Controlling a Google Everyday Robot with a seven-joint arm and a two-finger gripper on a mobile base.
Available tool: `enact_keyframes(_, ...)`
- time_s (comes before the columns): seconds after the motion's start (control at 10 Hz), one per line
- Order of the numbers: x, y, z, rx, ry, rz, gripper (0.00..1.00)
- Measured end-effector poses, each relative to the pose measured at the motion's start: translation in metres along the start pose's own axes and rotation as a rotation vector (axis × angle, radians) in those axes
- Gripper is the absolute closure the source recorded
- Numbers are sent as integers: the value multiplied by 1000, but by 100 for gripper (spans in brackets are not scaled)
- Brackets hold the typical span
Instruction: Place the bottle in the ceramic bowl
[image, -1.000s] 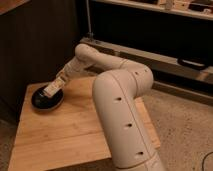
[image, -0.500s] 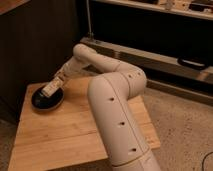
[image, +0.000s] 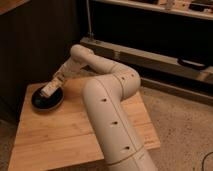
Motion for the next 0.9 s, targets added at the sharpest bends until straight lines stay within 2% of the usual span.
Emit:
enact_keyframes(0.5, 0, -1, 9, 13, 1, -1, 100)
enact_keyframes(0.9, 1, -1, 16, 13, 20, -1, 100)
